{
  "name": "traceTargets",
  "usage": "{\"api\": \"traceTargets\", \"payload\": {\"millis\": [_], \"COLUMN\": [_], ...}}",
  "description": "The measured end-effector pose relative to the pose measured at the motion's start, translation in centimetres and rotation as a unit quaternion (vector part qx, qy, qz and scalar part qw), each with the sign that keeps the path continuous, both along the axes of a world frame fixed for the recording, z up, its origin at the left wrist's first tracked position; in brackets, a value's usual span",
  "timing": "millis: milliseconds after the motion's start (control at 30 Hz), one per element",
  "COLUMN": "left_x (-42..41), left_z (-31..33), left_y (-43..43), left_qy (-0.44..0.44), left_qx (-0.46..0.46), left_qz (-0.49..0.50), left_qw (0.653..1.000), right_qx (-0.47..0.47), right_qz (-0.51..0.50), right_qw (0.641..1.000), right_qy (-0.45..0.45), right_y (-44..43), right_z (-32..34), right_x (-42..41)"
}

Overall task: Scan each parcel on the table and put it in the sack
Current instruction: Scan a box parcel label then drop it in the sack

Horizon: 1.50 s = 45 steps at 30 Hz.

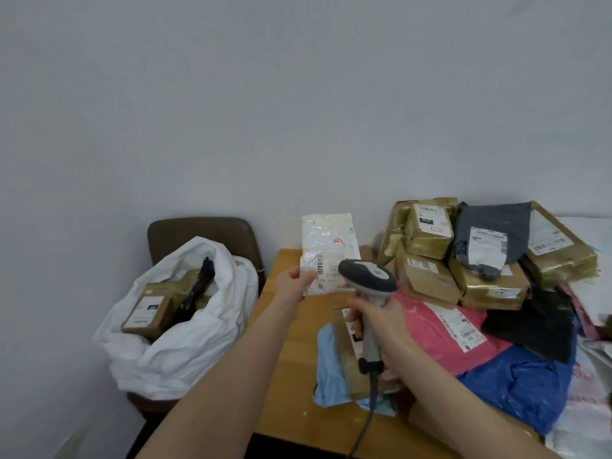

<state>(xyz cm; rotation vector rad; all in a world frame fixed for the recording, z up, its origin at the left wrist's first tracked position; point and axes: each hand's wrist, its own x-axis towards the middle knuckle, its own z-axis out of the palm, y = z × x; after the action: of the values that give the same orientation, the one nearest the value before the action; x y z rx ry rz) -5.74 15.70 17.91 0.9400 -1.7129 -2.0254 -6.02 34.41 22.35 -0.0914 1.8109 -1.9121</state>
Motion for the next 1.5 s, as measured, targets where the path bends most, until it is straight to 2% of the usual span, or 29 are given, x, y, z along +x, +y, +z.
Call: {"api": "traceTargets", "payload": {"millis": [233, 467, 633, 767, 867, 933, 1033, 1167, 1267, 1367, 1500], "left_x": [7.1, 12.0, 12.5, 10.3, 7.3, 5.1, 3.1, 2.3, 1.3, -0.9, -4.8], "left_z": [-2.5, -5.6, -7.3, -10.1, -12.1, -13.6, -15.5, -16.0, -14.5, -11.9, -8.0], "left_y": [-10.4, -25.5, -36.7, -41.7, -43.1, -43.2, -42.6, -42.9, -43.1, -41.9, -37.8], "left_qy": [-0.038, -0.120, -0.247, -0.324, -0.344, -0.355, -0.398, -0.455, -0.451, -0.415, -0.308], "left_qx": [-0.033, -0.088, -0.237, -0.290, -0.284, -0.242, -0.213, -0.349, -0.430, -0.497, -0.550], "left_qz": [0.097, 0.168, 0.214, 0.142, 0.046, -0.014, -0.038, -0.022, -0.009, -0.028, -0.084], "left_qw": [0.994, 0.975, 0.915, 0.889, 0.894, 0.903, 0.891, 0.819, 0.782, 0.762, 0.772], "right_qx": [-0.003, 0.033, 0.060, 0.093, 0.105, 0.113, 0.126, 0.132, 0.122, 0.097, 0.074], "right_qz": [0.082, 0.093, 0.073, 0.044, 0.023, 0.013, -0.004, -0.036, -0.045, -0.069, -0.114], "right_qw": [0.996, 0.991, 0.988, 0.984, 0.982, 0.982, 0.980, 0.977, 0.977, 0.979, 0.979], "right_qy": [-0.025, -0.085, -0.123, -0.145, -0.153, -0.149, -0.153, -0.164, -0.166, -0.168, -0.149], "right_y": [-12.1, -28.3, -37.4, -40.5, -41.2, -41.5, -41.4, -40.8, -40.4, -39.6, -36.7], "right_z": [-1.4, -4.8, -7.2, -9.5, -11.0, -11.9, -13.0, -13.5, -12.7, -11.1, -8.2], "right_x": [1.0, 1.5, 0.8, -0.4, -1.5, -2.4, -3.6, -4.5, -4.8, -5.3, -6.4]}}
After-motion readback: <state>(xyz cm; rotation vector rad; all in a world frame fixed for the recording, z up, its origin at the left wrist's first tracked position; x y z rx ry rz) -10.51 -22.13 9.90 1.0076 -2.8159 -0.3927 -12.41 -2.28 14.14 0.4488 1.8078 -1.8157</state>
